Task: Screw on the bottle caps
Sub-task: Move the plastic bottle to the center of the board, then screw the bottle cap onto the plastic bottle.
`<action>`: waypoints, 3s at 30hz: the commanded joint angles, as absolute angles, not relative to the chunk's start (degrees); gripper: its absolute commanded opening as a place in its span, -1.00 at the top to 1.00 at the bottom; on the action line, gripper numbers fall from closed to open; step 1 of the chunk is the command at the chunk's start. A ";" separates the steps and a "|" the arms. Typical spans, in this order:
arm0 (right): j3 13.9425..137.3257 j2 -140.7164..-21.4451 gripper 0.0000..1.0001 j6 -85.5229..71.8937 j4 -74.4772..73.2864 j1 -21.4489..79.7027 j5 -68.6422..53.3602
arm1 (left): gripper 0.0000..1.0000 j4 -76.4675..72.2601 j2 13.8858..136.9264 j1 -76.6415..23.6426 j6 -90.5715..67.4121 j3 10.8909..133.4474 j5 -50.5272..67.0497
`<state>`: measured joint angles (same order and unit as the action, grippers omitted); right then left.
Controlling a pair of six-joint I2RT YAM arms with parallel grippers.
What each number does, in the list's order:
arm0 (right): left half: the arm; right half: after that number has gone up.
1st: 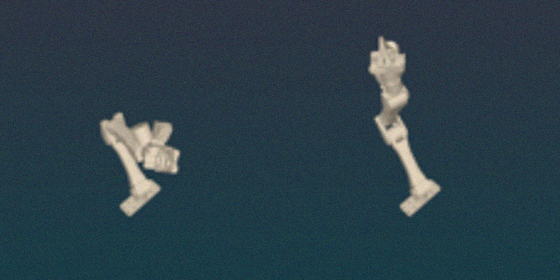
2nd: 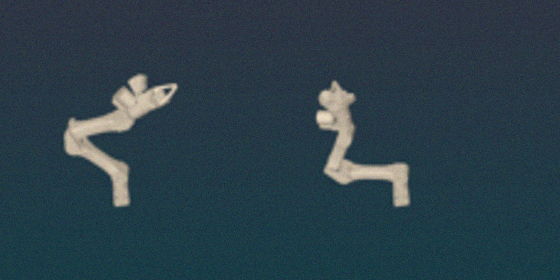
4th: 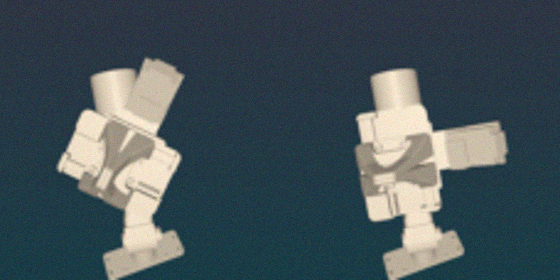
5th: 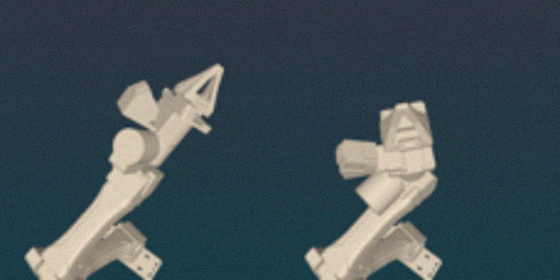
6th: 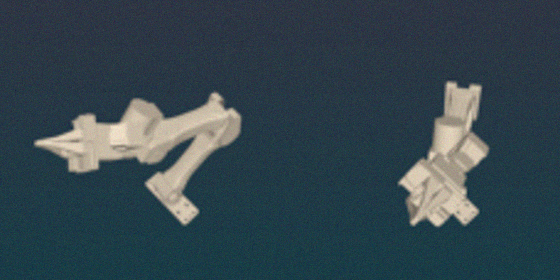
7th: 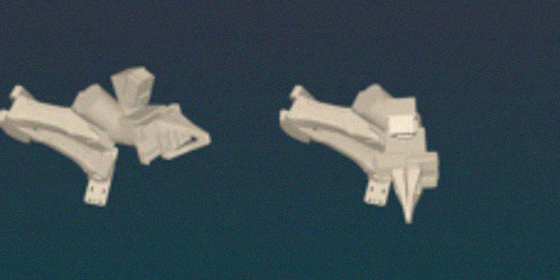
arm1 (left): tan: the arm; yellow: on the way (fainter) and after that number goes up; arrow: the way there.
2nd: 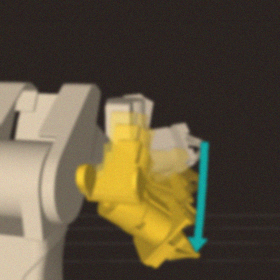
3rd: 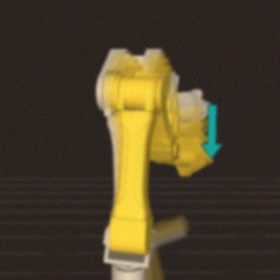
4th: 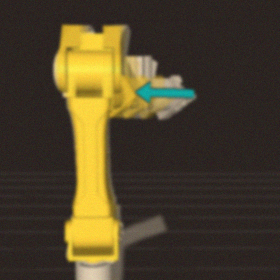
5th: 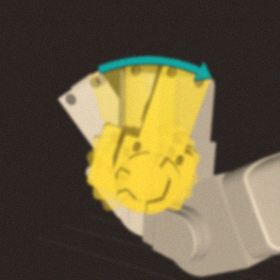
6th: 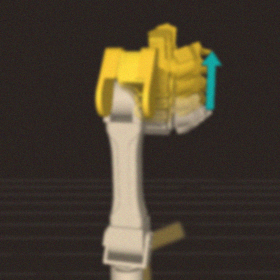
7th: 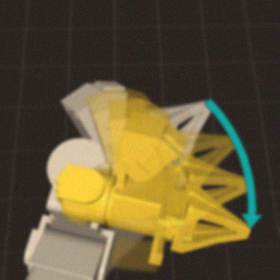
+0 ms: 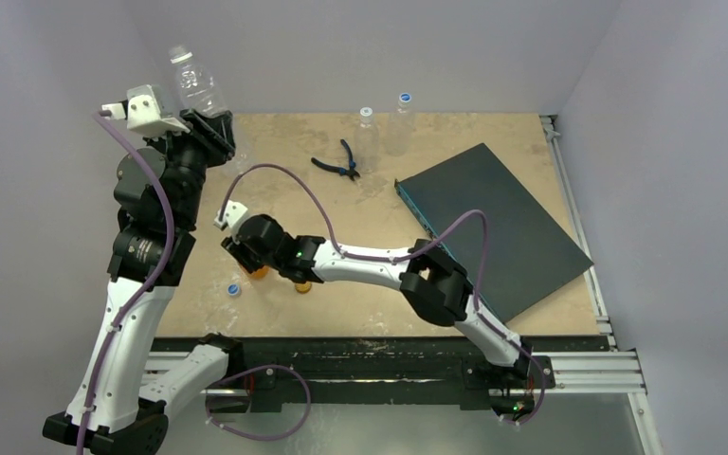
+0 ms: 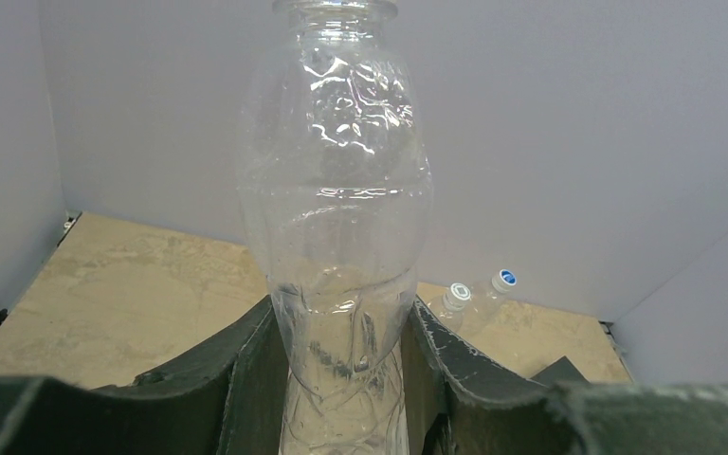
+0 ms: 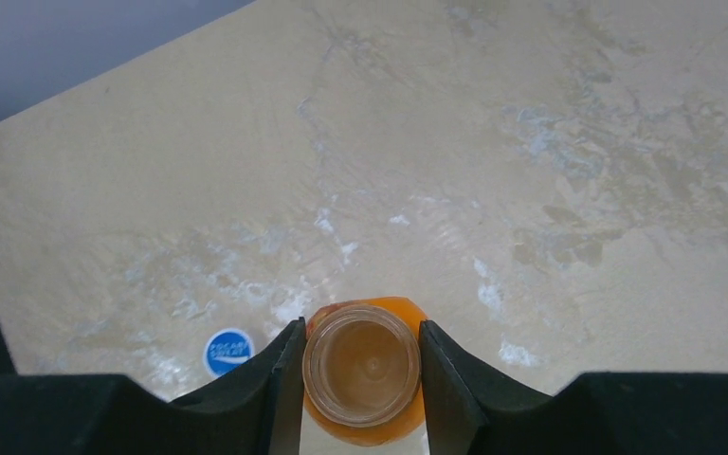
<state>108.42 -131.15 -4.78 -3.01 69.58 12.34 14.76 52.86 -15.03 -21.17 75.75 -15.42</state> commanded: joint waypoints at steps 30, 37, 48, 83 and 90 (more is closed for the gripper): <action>120.96 -131.42 -0.91 -3.30 -8.73 60.37 12.64 | 0.49 15.71 53.59 -14.78 -19.80 78.14 -14.58; 107.81 -118.08 -0.94 -8.87 -9.02 59.68 9.68 | 0.49 16.73 53.79 -14.78 -18.87 79.59 -15.59; 90.66 -110.29 -0.65 -8.53 1.58 66.71 7.82 | 0.49 18.15 54.67 -14.82 -18.31 81.98 -16.25; 118.04 -145.79 -0.29 -3.75 1.29 74.74 10.45 | 0.50 22.28 59.77 -14.77 -18.90 89.38 -14.25; 119.03 -146.32 0.04 -2.81 0.38 75.36 12.62 | 0.50 22.45 59.59 -14.77 -18.68 88.94 -14.33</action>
<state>116.16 -145.97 -3.97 1.28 74.81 10.09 22.46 60.36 -15.03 -19.86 87.15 -14.66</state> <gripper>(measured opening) 0.528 0.398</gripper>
